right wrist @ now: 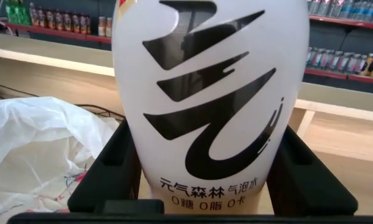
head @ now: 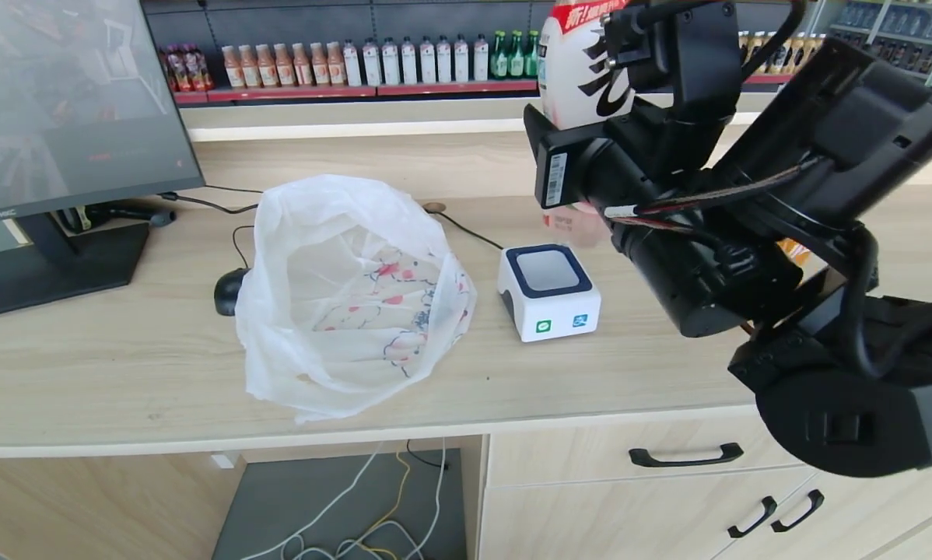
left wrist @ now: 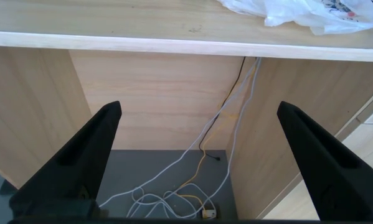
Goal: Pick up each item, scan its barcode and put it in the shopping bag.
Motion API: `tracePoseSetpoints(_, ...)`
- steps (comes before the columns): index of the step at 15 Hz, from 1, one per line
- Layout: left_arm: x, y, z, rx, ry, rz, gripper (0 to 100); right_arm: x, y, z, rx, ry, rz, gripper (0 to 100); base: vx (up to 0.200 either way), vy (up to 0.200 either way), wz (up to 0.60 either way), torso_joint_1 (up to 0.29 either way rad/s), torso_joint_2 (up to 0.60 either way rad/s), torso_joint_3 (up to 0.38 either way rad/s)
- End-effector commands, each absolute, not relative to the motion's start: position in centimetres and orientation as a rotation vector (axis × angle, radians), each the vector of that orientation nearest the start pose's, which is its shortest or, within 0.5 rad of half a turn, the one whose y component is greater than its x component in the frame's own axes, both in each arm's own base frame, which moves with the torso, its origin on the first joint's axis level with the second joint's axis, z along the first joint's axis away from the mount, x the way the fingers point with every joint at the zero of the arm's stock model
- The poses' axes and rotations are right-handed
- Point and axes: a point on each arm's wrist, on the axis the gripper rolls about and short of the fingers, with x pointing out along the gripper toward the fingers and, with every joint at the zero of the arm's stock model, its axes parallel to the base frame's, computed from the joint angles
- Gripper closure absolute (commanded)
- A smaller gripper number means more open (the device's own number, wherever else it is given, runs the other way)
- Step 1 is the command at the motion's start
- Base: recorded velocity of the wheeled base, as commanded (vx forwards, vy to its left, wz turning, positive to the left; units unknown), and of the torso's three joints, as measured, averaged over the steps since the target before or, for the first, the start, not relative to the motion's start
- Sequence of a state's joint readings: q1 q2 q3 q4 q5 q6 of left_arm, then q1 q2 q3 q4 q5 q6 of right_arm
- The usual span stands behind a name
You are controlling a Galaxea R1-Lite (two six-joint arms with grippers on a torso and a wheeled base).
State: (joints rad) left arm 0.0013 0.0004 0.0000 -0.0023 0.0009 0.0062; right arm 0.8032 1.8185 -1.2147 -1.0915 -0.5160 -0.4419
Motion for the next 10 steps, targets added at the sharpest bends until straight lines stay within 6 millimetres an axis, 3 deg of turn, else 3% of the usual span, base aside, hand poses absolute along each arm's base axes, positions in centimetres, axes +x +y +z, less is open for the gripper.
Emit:
tracePoseSetpoints(1, -2.3, 0.0, 7.6, 0.006, -0.003, 0.003, 0, 27.7, 25.2, 29.9, -0.199, -0.447, 0.156, 100, 0.0, 0.0, 0.0, 0.0, 0.0, 0.0)
tracePoseSetpoints(4, -2.3, 0.0, 7.6, 0.006, -0.003, 0.003, 0, 29.9, 24.9, 29.5, -0.296, -0.503, 0.218, 100, 0.0, 0.0, 0.0, 0.0, 0.0, 0.0)
tracePoseSetpoints(10, -2.3, 0.0, 7.6, 0.006, -0.003, 0.003, 0, 32.2, 23.1, 28.6, -0.491, -0.593, 0.354, 100, 0.0, 0.0, 0.0, 0.0, 0.0, 0.0)
